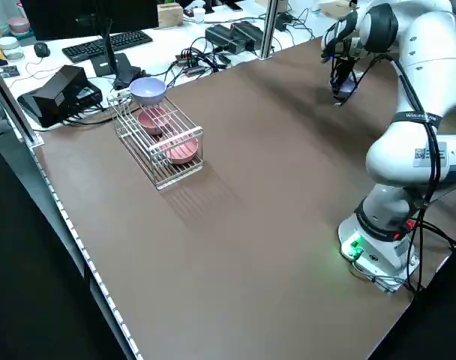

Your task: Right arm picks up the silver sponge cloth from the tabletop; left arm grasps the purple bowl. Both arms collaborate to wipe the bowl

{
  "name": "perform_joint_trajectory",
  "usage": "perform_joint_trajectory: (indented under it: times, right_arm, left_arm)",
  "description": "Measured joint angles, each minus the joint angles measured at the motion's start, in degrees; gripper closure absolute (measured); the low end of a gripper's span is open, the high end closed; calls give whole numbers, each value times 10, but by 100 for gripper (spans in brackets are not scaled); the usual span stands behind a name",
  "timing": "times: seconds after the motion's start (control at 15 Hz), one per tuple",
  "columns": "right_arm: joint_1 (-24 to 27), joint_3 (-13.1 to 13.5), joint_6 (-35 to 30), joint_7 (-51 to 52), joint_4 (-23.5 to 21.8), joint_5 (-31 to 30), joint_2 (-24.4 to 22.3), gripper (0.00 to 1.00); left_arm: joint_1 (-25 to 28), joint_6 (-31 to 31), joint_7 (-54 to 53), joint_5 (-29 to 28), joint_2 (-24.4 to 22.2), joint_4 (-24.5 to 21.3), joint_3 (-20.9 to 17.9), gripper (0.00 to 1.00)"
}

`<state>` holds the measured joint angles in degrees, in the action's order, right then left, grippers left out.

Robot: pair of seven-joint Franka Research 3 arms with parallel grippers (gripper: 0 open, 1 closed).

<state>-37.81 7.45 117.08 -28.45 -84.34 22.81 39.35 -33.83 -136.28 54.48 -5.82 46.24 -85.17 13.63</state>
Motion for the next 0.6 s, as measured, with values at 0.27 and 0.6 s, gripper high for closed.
perform_joint_trajectory:
  times: [0.27,0.6]
  right_arm:
    - [-8,0,45,0,-31,32,6,98]
    - [-16,0,46,0,-37,53,18,98]
  left_arm:
    - [0,0,0,0,0,0,0,96]
    - [0,2,0,0,0,0,-1,96]
